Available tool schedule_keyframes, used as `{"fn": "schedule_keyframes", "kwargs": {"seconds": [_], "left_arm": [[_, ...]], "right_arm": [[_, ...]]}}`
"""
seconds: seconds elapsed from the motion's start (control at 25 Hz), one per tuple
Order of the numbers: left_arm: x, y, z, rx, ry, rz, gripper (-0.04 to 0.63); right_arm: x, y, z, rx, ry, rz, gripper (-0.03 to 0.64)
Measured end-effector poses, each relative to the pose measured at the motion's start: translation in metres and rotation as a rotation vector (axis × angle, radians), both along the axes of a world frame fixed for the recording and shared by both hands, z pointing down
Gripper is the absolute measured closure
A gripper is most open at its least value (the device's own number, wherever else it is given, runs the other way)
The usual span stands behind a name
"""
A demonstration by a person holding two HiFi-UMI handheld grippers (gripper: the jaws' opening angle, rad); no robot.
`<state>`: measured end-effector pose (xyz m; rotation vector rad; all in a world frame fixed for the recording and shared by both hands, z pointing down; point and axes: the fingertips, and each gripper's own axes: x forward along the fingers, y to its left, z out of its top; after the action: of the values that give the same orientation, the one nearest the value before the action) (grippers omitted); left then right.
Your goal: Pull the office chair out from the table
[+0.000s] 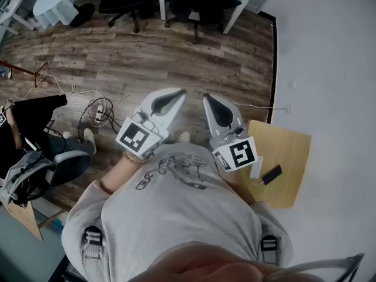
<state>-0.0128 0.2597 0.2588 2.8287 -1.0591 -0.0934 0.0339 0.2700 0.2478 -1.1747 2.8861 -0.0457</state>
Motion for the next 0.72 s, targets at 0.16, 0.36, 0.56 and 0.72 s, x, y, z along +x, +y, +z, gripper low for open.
{"fn": "schedule_keyframes", "kwargs": {"seconds": [0.16, 0.36, 0.56, 0.72], "left_arm": [[0.010, 0.006, 0.004, 0.005, 0.001, 0.012, 0.588], [0.032, 0.006, 0.006, 0.007, 0.003, 0.014, 0.588], [0.049, 0.009, 0.011, 0.034, -0.013, 0.021, 0.588], [0.060, 0.002, 0.015, 0.016, -0.004, -0.008, 0.588]], "right_arm": [[0.008, 0.006, 0.003, 0.007, -0.002, 0.008, 0.611], [0.029, 0.005, 0.008, -0.008, -0.036, 0.004, 0.611], [0.049, 0.005, 0.012, -0.010, -0.043, 0.003, 0.611], [0.063, 0.000, 0.018, -0.021, -0.038, -0.007, 0.611]]}}
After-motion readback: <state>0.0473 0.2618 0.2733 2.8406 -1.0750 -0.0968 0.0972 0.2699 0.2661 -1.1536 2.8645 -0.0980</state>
